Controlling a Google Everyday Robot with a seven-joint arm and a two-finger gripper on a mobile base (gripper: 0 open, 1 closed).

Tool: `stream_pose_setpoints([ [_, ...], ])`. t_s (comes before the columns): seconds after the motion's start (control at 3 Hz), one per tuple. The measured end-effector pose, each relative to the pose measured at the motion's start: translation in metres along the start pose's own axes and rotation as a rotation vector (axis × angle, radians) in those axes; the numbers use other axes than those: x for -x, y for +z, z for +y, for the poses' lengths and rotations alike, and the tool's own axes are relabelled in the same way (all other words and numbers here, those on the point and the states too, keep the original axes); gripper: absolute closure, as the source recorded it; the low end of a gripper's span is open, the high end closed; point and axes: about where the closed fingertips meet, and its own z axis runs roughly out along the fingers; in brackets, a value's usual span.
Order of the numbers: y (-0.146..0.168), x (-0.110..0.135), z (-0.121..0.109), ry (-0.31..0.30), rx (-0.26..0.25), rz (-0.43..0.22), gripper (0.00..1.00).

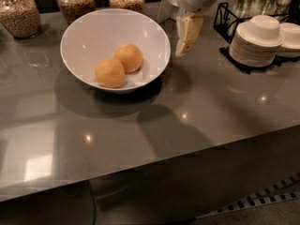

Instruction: Pick orange from white bowl

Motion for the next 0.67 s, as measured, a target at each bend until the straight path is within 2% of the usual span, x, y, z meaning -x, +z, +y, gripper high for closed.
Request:
stream_pose_setpoints([
  [0.33,0.026,0.023,-0.02,-0.189,0.009,-0.048,0.06],
  [0.67,0.049,0.034,-0.028,-0.302,0.034,-0.079,0.2],
])
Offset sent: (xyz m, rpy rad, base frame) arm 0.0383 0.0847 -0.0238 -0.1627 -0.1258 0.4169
